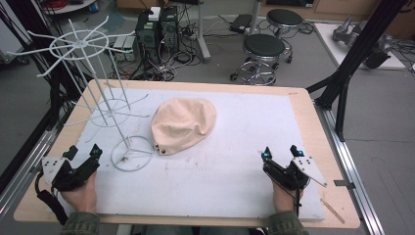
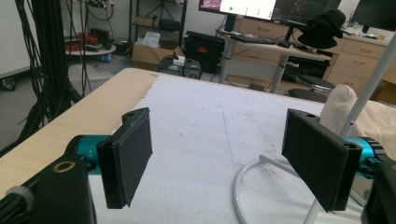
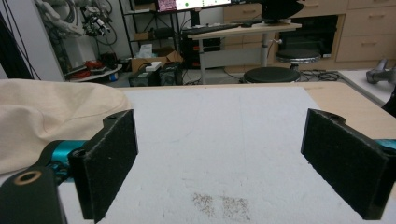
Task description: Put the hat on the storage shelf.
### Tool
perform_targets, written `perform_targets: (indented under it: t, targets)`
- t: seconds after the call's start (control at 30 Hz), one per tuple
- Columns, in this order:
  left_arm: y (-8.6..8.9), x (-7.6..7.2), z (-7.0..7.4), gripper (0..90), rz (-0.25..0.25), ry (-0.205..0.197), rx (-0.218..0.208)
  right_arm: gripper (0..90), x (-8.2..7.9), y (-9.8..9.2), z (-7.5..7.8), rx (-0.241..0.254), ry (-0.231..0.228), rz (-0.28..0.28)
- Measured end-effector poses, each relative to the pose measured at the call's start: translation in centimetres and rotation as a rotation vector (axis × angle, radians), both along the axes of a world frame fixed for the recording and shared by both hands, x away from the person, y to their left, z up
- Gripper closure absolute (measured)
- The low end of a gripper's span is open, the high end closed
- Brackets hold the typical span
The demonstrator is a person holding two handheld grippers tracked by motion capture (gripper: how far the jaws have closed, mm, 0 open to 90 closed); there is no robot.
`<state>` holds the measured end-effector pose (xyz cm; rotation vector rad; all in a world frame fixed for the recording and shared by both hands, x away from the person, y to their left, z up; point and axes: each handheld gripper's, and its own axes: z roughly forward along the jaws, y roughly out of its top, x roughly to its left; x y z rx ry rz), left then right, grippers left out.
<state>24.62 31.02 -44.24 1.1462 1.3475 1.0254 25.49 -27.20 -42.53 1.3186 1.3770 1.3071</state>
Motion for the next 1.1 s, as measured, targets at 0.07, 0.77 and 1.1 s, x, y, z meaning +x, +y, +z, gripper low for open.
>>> perform_targets:
  t: [0.07,0.77,1.1]
  targets:
    - [0.0,0.1,0.0,24.3,-0.001,-0.002,0.006,10.0,-0.1,0.0,0.4,0.003,-0.015,-0.014]
    - [0.1,0.2,0.0,24.1,-0.011,-0.004,-0.003,10.0,3.1,2.7,4.7,0.000,-0.032,0.151]
    - [0.2,0.2,0.0,24.0,-0.006,-0.005,-0.008,10.0,5.8,5.9,7.2,-0.023,-0.050,0.212]
